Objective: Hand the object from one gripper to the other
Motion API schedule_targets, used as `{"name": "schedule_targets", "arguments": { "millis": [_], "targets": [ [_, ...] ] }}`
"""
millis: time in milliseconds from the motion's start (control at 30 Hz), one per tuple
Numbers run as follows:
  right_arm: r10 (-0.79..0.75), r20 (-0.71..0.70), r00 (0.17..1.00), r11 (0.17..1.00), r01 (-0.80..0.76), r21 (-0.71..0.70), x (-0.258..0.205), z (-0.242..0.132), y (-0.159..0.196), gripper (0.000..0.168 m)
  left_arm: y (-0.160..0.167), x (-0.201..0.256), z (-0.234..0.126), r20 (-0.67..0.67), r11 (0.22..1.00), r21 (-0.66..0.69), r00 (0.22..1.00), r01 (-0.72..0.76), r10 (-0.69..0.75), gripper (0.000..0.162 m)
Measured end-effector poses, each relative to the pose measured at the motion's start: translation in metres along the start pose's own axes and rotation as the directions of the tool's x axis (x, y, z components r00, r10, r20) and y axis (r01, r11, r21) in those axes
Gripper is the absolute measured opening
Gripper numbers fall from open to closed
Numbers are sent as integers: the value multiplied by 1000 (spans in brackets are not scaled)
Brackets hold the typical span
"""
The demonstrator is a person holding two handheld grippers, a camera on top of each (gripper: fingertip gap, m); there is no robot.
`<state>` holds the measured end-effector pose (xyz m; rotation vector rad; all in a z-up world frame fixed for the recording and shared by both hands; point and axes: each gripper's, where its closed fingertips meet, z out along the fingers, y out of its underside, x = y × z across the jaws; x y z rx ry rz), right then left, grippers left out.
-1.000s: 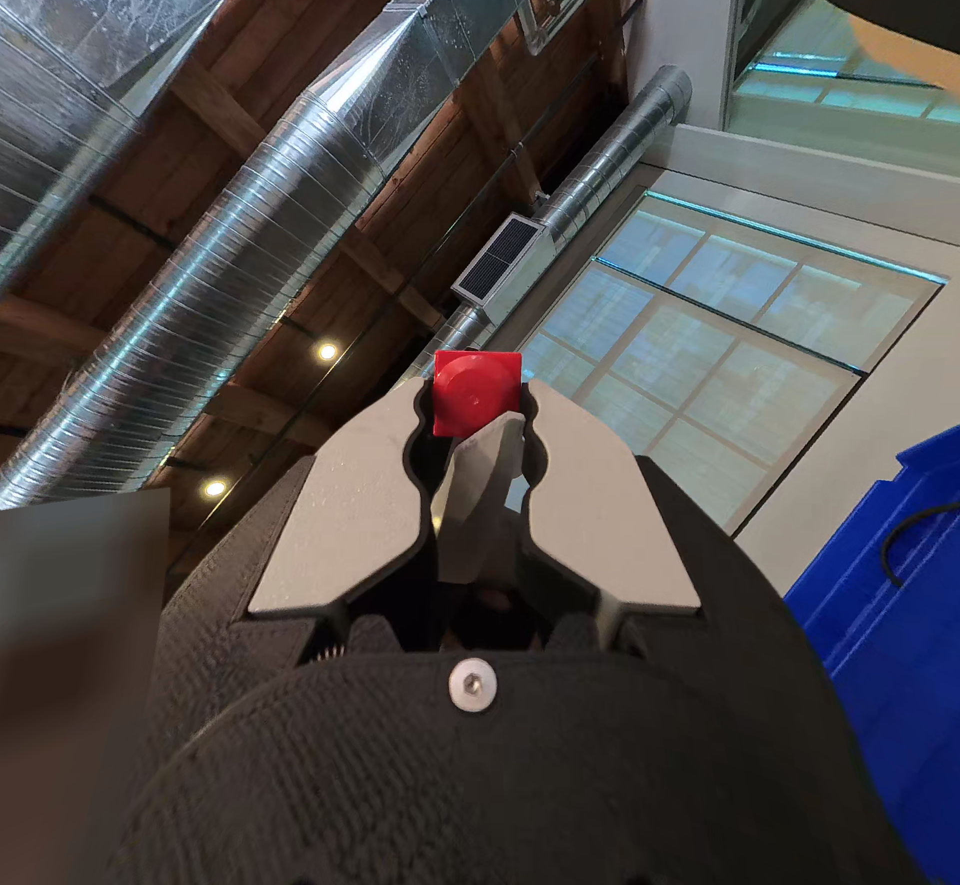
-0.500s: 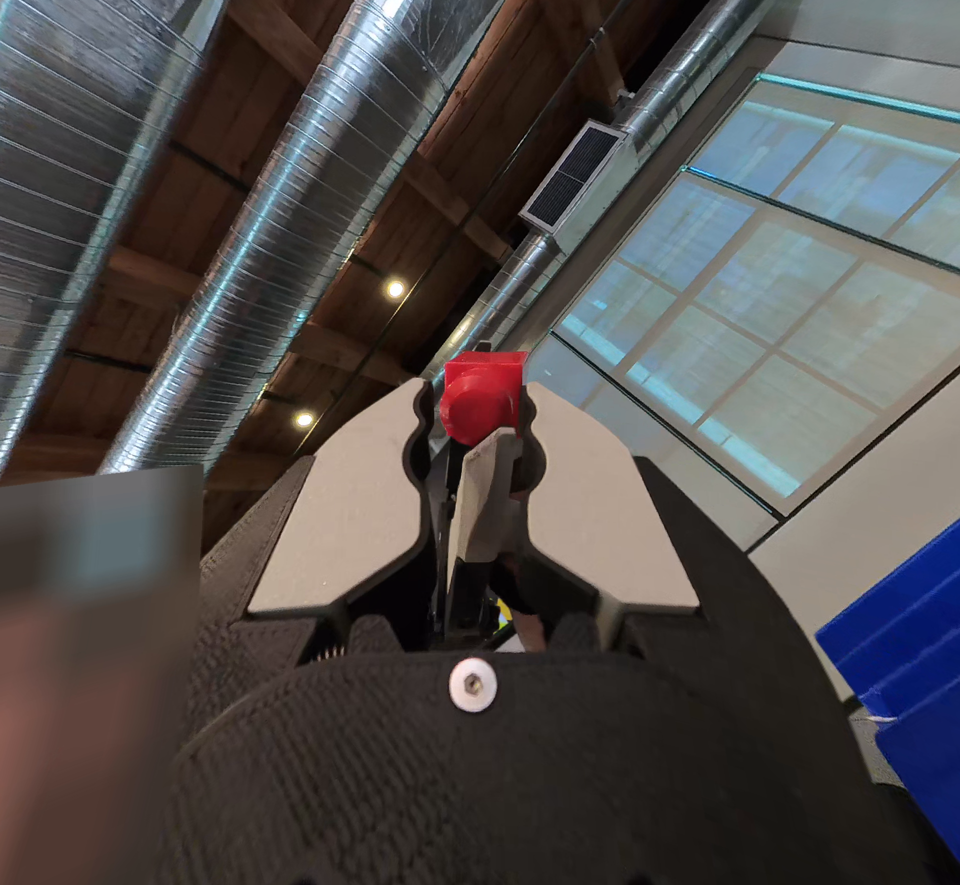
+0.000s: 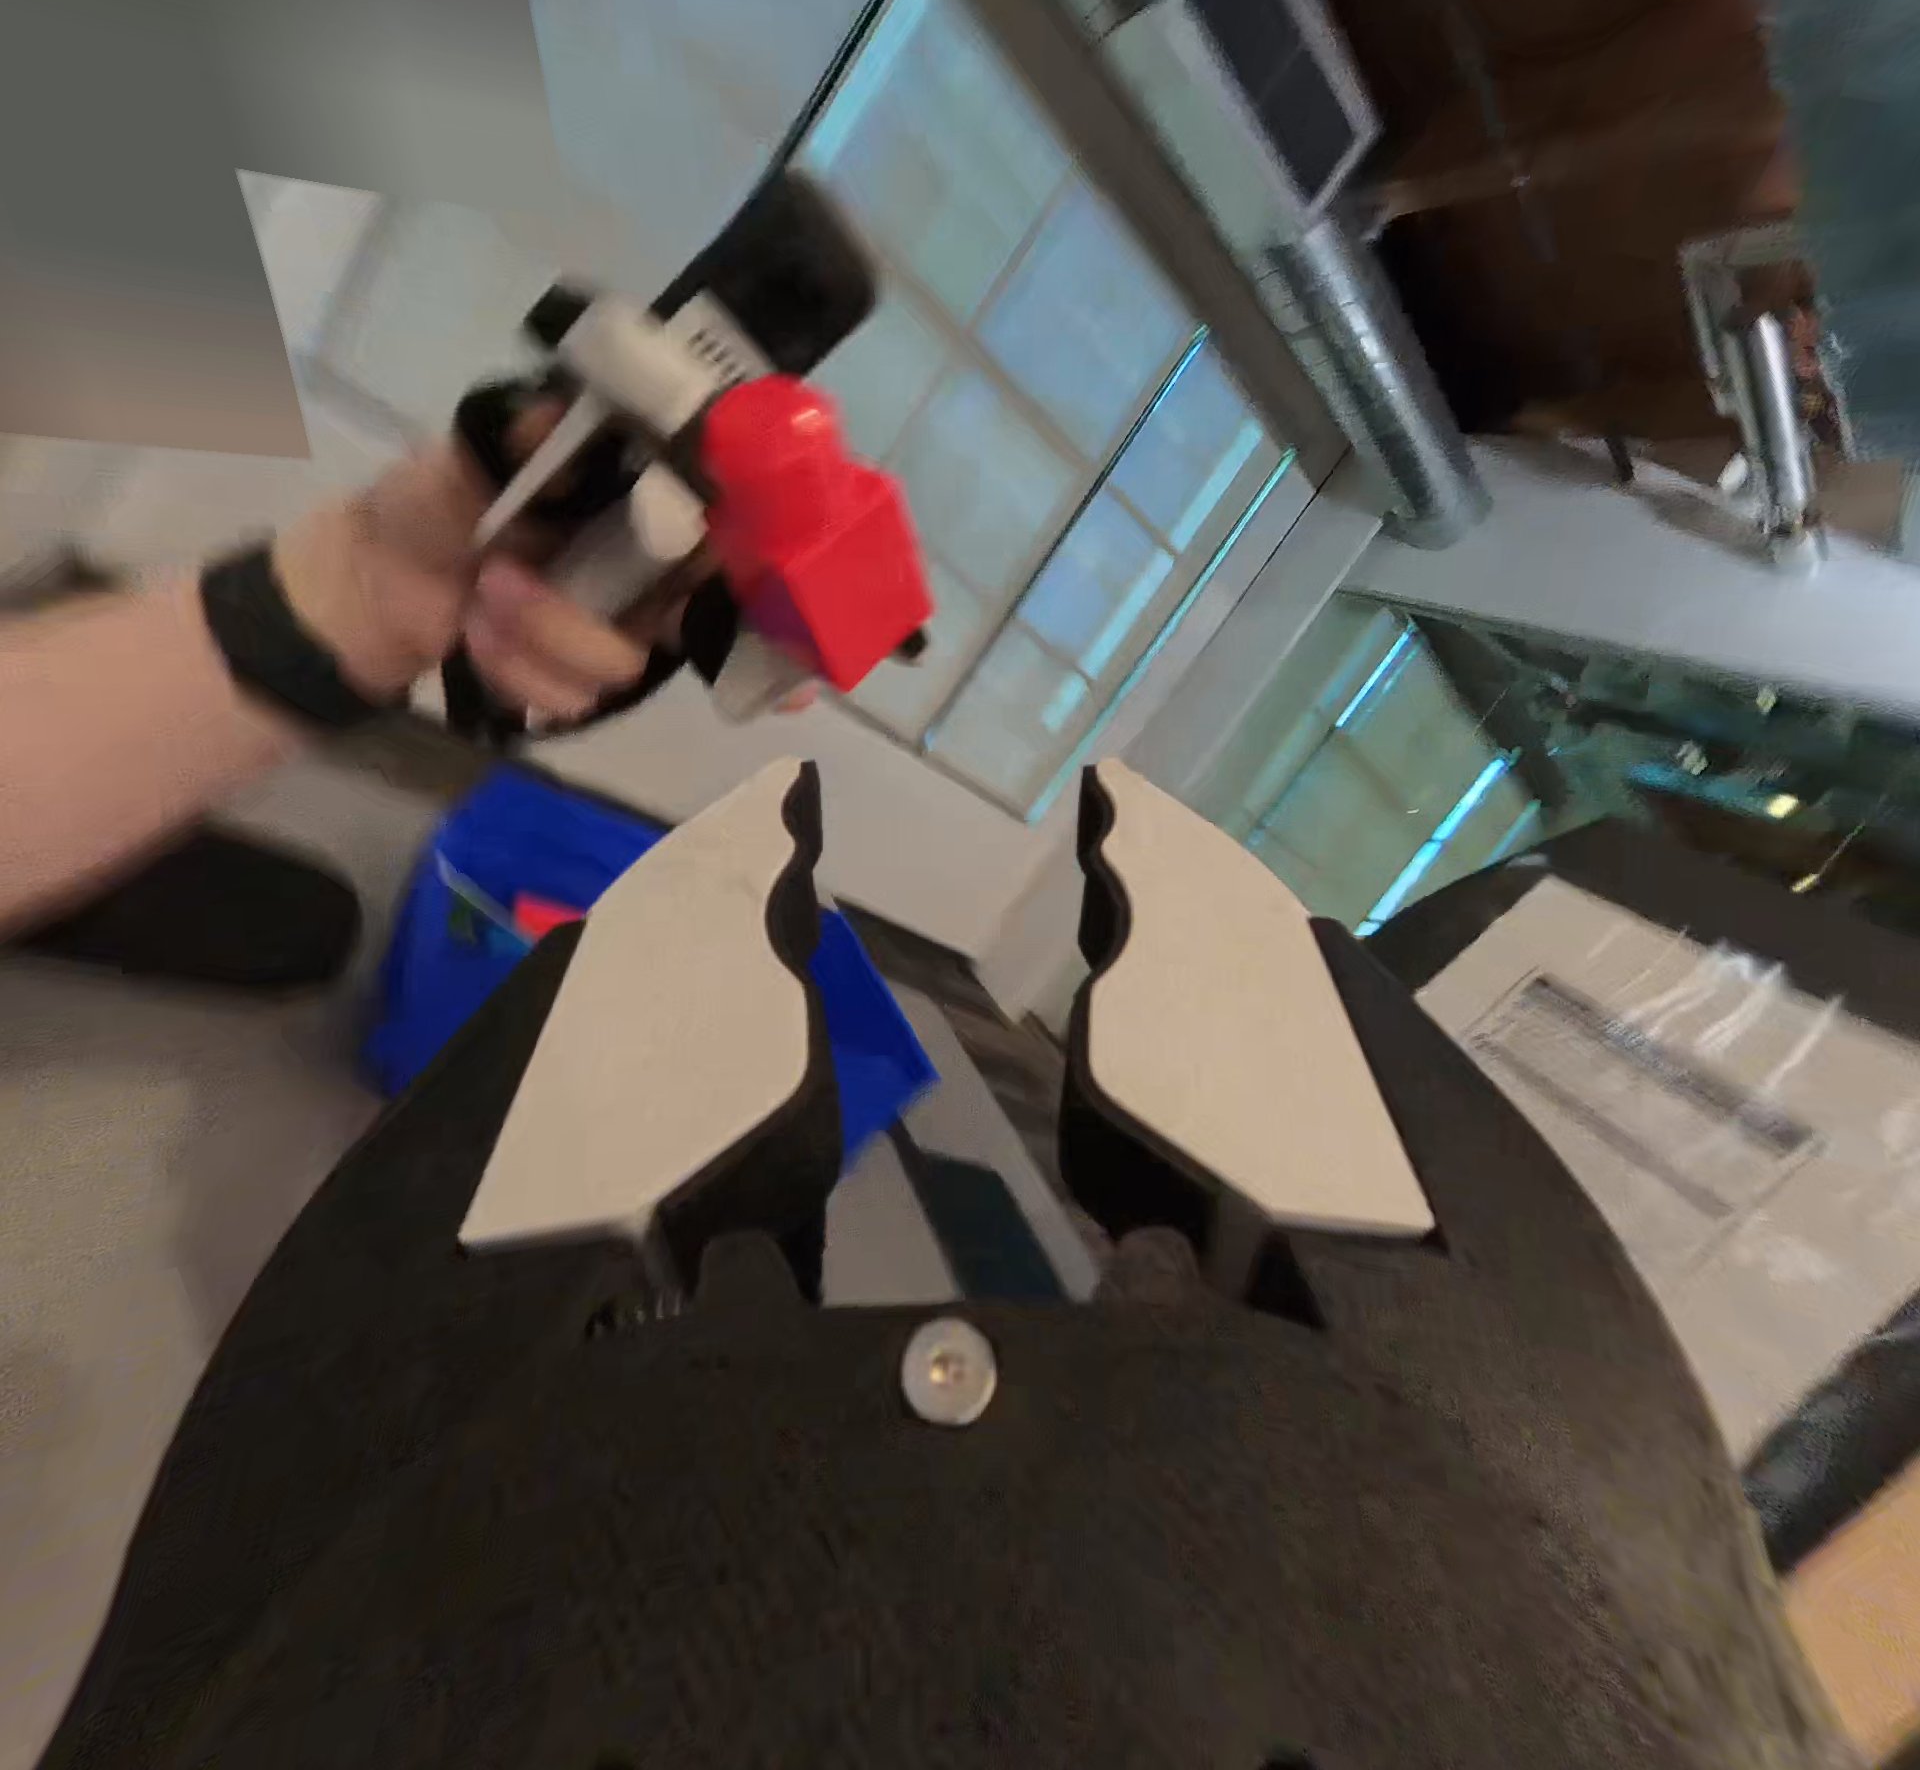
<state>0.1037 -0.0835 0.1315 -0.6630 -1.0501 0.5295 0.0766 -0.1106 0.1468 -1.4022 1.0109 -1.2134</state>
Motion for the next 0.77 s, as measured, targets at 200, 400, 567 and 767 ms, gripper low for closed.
{"name": "schedule_targets", "arguments": {
  "millis": [200, 400, 567, 767],
  "targets": [
    [-337, 70, 939, 929, 344, -136, -36, 18, 3, 62, 38, -16, 14, -14, 973, -190, 991, 130, -135, 66],
    [-367, 155, 917, 895, 393, -211, -46, 17, 16, 37, 59, -6, 22, -57, 952, -302, 996, 48, -68, 66],
    [78, 44, 996, 990, -73, -119, -10, 10, -3, 37, 24, -15, 13, 68, 969, -139, 975, -203, 213, 76],
    [861, 300, 409, 486, -837, -252, 0, -9, -13, 37, 14, -24, 5, 315, 709, -288, 635, -644, 705, 67]
  ]
}}
